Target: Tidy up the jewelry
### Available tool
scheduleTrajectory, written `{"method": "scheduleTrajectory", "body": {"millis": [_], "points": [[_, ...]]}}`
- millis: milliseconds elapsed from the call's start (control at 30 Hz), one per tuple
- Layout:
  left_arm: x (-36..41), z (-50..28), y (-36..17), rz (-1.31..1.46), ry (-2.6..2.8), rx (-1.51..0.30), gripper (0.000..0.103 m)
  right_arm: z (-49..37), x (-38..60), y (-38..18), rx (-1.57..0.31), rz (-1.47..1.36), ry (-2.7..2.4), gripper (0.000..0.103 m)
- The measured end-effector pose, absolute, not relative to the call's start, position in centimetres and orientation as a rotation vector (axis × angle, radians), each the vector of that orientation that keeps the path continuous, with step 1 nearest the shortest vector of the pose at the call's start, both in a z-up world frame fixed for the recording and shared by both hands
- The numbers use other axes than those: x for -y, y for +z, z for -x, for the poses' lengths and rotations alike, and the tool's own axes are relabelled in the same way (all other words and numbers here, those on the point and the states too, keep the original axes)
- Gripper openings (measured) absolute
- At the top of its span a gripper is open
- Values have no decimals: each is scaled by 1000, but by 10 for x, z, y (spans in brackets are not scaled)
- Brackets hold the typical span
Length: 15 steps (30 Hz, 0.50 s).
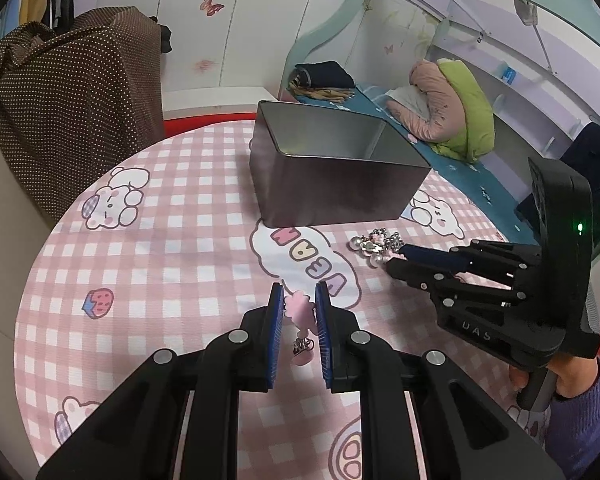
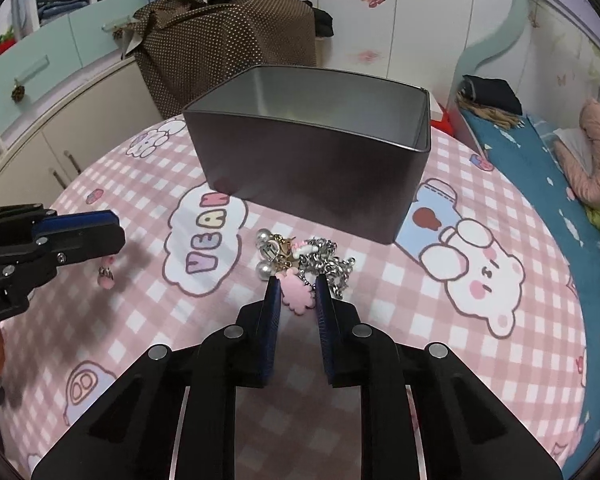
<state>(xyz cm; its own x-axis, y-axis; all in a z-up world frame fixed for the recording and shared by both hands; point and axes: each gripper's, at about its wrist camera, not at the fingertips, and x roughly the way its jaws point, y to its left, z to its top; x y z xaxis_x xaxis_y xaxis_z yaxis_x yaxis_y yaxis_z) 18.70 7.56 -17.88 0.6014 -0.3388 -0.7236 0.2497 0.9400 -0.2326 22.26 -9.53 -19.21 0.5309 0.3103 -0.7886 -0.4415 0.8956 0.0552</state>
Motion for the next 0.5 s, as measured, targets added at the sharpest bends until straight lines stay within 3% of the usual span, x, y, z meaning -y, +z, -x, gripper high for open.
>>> {"method": "scheduleTrajectory", "body": {"millis": [500], "points": [[-58, -176, -141, 116, -422, -784, 15, -189, 132, -143, -831, 104, 428, 18]]}}
